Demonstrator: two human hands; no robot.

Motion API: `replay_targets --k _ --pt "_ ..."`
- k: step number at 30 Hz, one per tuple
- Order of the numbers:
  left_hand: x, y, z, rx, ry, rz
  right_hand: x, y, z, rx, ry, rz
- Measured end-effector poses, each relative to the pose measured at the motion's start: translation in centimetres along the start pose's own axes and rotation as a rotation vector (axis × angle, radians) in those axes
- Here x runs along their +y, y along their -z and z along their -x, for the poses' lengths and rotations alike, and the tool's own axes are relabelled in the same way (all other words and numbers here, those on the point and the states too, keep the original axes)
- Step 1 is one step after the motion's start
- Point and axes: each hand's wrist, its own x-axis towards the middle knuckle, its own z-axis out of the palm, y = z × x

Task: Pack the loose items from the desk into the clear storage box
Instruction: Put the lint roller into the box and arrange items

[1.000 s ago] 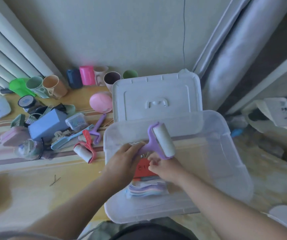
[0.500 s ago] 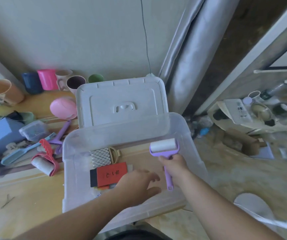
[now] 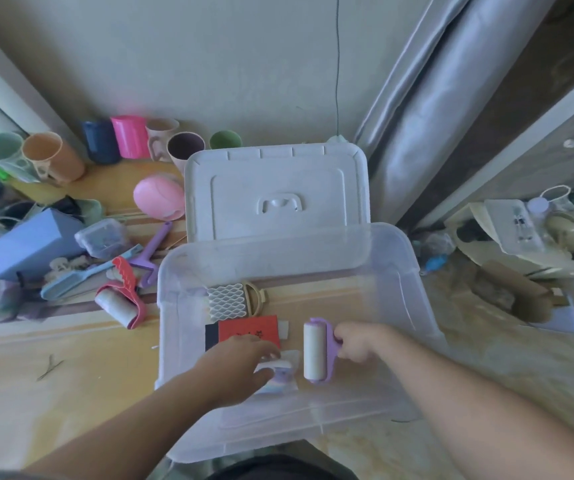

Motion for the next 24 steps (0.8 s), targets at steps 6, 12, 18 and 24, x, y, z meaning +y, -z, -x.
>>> replay_targets --k 6,12,18,24 --pt "-0.5 0.0 -0.5 -0.014 -0.011 -0.036 -2.0 -2.5 -2.2 0.033 -0.008 0.416" --pt "-0.7 0.6 -0.2 -0.003 -0.09 -0.175 -2.3 -2.7 -2.7 0.163 -0.005 0.361" --pt "-2.0 3.2 1.1 0.309 -0.309 -0.118 -3.5 0.5 0.2 0.334 0.02 0.351" --pt "-10.3 8.8 4.7 0.828 -0.224 0.044 -15.3 3.6 4.9 0.984 0.521 0.025"
